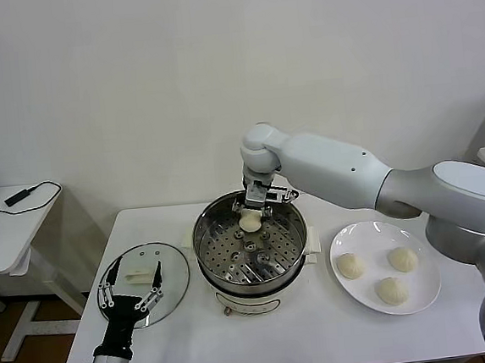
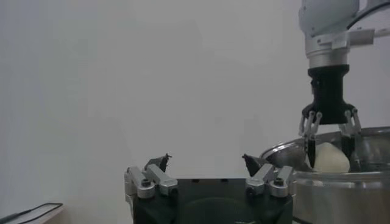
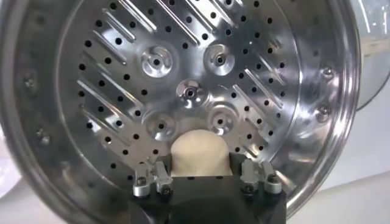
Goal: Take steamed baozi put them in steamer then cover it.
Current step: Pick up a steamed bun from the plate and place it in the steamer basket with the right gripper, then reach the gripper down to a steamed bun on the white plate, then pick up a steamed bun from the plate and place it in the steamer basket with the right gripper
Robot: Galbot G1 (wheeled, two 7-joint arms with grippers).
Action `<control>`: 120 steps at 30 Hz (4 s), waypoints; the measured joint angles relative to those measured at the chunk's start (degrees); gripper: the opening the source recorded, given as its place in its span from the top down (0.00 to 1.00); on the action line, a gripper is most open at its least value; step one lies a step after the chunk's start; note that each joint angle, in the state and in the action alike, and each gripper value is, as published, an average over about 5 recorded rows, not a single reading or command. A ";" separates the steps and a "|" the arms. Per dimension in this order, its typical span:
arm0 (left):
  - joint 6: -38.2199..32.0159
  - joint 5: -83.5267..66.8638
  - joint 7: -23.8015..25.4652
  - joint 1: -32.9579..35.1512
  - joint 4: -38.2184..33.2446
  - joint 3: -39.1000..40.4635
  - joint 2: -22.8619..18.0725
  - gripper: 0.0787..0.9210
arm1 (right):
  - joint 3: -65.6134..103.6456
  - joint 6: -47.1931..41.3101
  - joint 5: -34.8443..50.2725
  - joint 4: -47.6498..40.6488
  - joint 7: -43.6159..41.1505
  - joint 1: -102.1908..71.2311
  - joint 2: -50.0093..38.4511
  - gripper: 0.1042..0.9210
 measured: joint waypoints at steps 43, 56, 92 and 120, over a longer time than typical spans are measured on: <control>0.32 0.61 0.10 -1.57 0.96 1.45 -0.09 0.12 | -13.74 -34.49 39.68 14.69 2.44 5.53 -38.58 0.12; 0.22 0.81 0.06 -1.50 1.19 1.47 -0.20 0.12 | -12.74 -38.92 37.62 13.86 9.53 -2.18 -39.27 0.12; -0.57 0.62 0.02 -1.36 1.86 1.01 0.05 0.12 | -7.98 -40.21 34.74 9.53 13.52 -10.75 -35.96 0.35; -0.73 0.32 -0.42 -1.66 -0.09 2.14 0.90 0.12 | -24.98 -43.76 50.31 16.82 1.80 26.08 -22.12 0.38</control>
